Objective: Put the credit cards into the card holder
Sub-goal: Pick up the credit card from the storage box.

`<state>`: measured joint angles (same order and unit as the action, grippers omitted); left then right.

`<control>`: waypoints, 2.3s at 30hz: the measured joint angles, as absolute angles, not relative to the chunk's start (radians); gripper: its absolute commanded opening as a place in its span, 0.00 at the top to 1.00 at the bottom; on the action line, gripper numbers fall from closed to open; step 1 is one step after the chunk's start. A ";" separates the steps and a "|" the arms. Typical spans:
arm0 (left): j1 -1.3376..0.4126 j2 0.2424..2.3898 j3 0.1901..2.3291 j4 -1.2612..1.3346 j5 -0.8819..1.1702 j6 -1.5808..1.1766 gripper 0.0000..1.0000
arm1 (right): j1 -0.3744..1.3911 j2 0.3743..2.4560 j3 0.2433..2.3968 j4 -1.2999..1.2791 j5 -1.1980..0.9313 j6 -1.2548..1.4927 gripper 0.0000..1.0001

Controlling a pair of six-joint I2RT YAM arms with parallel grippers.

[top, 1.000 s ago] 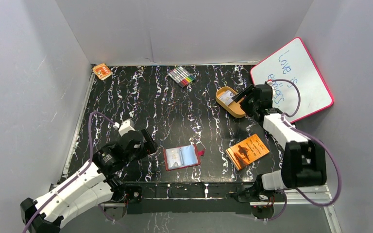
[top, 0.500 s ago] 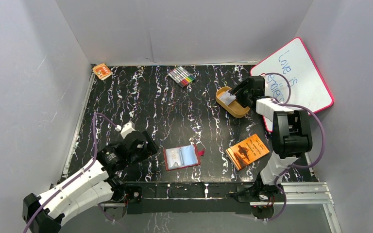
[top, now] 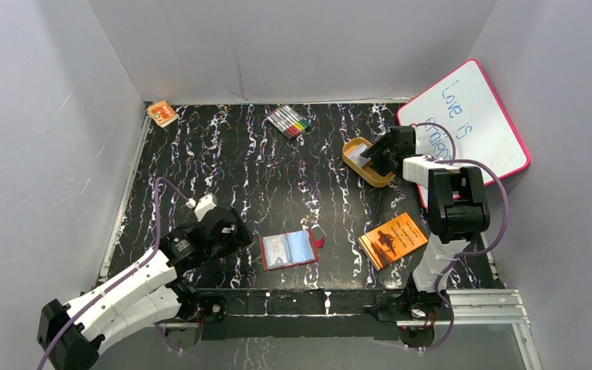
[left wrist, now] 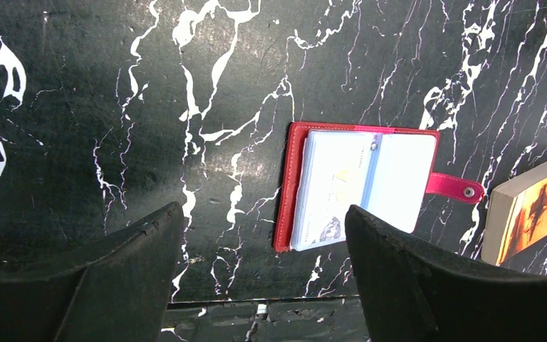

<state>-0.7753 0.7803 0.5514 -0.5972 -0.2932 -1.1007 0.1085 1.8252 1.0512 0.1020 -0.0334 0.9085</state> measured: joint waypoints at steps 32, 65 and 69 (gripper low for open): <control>-0.775 0.792 0.549 -0.553 -0.258 -1.101 0.24 | 0.106 1.760 0.965 0.156 -0.064 0.918 0.95; -0.775 0.768 0.561 -0.581 -0.286 -1.062 0.25 | 0.061 1.419 1.038 -0.115 -0.157 1.061 1.00; -0.775 0.767 0.578 -0.582 -0.288 -1.045 0.25 | 0.050 1.353 1.032 -0.132 -0.335 1.122 1.00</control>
